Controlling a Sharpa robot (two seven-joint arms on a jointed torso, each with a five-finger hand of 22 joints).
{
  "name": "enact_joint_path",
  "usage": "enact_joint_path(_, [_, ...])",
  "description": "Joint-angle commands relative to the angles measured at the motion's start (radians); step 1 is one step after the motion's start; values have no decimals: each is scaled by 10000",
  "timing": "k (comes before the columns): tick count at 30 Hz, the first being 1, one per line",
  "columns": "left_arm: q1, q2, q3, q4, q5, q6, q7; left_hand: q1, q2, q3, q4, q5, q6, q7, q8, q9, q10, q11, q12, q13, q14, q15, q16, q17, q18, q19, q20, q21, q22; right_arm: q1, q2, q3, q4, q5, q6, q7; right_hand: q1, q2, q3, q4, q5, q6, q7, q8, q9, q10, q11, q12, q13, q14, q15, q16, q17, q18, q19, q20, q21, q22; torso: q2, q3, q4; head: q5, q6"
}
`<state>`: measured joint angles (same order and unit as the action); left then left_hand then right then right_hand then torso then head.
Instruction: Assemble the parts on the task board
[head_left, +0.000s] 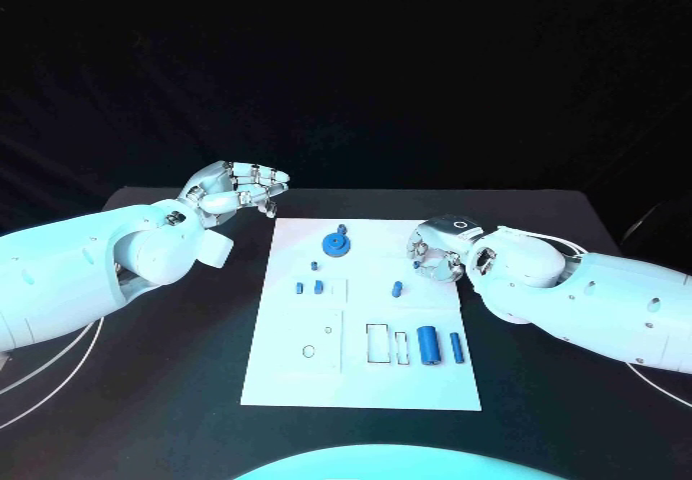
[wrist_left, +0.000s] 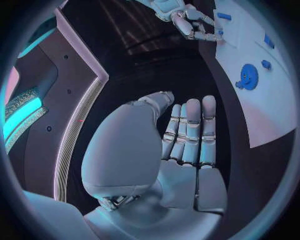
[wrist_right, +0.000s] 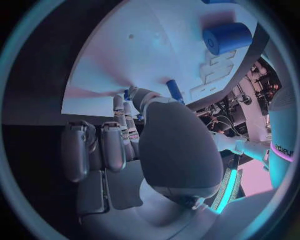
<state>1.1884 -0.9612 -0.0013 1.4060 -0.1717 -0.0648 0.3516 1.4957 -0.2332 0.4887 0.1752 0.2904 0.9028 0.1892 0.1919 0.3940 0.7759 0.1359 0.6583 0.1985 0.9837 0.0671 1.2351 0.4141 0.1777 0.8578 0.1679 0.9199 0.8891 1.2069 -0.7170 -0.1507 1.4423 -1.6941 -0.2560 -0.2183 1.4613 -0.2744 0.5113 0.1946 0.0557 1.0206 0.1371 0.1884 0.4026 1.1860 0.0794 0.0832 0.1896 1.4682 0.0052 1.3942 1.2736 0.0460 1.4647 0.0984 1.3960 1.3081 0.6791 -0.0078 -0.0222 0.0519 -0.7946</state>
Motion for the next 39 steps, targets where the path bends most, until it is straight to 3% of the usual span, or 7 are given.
enact_joint_path(1, [14, 2, 7, 33, 99, 98, 4, -88, -18, 52, 2, 29, -66, 38, 0, -12, 61, 3, 9, -12, 19, -31, -45, -8, 72, 7, -56, -58, -11, -30, 30, -8, -7, -165, 382, -75, -43, 111, 143, -39, 42, 140, -17, -18, 20, 152, -25, -37, -44, 433, -37, 51, 16, -94, 419, -44, 93, 1774, -6, -4, -6, 18, -14])
enact_joint_path(10, [14, 16, 8, 10, 99, 96, -50, -89, -3, 69, -6, 21, -89, 48, -8, -17, 55, 9, 2, -24, 45, -30, -45, -14, 72, 29, -58, -67, -21, -130, 77, -15, 6, -15, 495, -3, -96, 446, 930, -637, 36, 719, -182, 235, 183, 846, -229, -61, -161, 459, -219, 116, 75, -175, 564, -179, 470, 1997, 0, -2, -8, 29, -37])
enact_joint_path(22, [14, 42, 8, -19, 99, 65, -49, -74, 3, 90, -38, 11, -113, 51, -13, -20, 53, 10, -3, -42, 101, -34, -30, -18, 72, 70, -61, -72, -32, -208, 122, -16, 36, 17, 506, -101, -305, 506, 1017, -763, 30, 833, -209, 289, 238, 964, -259, -126, -193, 446, -253, 84, 10, -183, 576, -189, 503, 2023, -6, -4, -5, 40, -67])
enact_joint_path(39, [13, 71, 8, -58, 99, 33, -58, -56, -11, 107, -79, 11, -138, 55, -20, -24, 32, 15, -16, -62, 131, -35, -30, -25, 72, 102, -67, -75, -40, -228, 120, -13, 151, 41, -614, -629, -601, 815, 1244, -1019, 31, 879, -214, 336, 367, 900, -245, -198, -381, 365, -250, -164, -437, -195, 600, -156, 555, 2063, -12, -8, -4, 46, -79])
